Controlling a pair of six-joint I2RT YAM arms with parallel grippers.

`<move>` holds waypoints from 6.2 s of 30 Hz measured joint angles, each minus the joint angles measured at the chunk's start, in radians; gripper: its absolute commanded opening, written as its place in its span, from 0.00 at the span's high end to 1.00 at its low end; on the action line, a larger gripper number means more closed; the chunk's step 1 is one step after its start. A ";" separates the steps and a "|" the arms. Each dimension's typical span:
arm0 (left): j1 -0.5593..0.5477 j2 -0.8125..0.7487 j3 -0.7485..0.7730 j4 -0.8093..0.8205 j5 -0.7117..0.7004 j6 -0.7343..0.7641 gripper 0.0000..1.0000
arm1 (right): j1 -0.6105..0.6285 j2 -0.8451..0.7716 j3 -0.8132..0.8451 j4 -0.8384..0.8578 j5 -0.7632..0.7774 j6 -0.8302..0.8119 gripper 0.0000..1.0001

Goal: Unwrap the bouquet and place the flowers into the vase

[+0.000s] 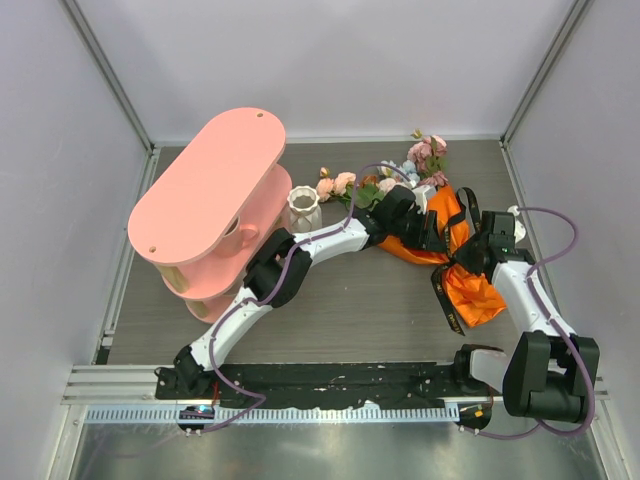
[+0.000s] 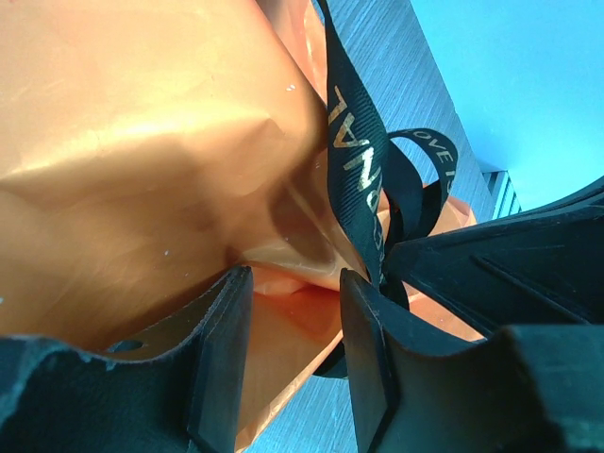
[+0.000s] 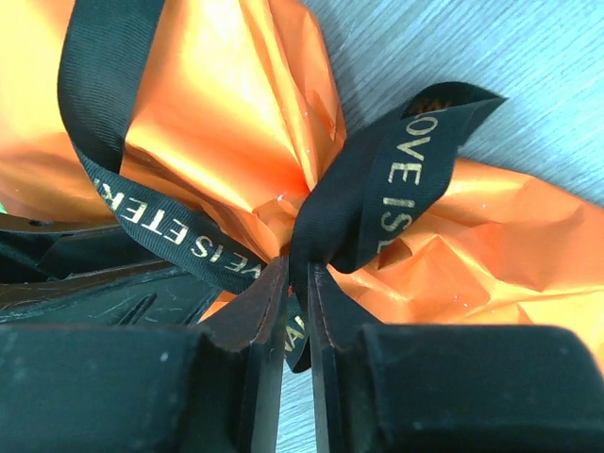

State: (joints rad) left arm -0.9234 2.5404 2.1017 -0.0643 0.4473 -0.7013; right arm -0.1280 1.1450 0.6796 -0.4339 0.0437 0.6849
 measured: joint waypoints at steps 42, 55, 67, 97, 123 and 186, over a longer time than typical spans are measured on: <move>-0.004 0.009 0.004 0.004 0.010 -0.029 0.53 | -0.096 -0.020 0.072 -0.151 -0.066 -0.004 0.42; -0.004 0.015 0.007 0.005 0.016 -0.030 0.53 | -0.095 0.015 -0.024 0.010 -0.148 0.076 0.67; -0.004 0.015 0.007 0.006 0.017 -0.031 0.53 | -0.095 -0.004 -0.006 0.022 -0.095 0.085 0.99; -0.005 0.030 0.028 0.002 0.024 -0.048 0.53 | -0.032 -0.018 0.031 -0.056 -0.015 -0.034 0.67; -0.004 0.051 0.064 -0.016 0.024 -0.059 0.56 | 0.093 0.058 -0.004 0.032 0.078 -0.134 0.77; 0.000 0.117 0.243 0.000 0.025 -0.185 0.69 | 0.080 -0.234 0.230 -0.181 0.159 -0.003 0.99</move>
State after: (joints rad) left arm -0.9234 2.6579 2.3447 -0.0639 0.4721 -0.8864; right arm -0.0479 0.9108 0.9092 -0.6147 0.2024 0.6823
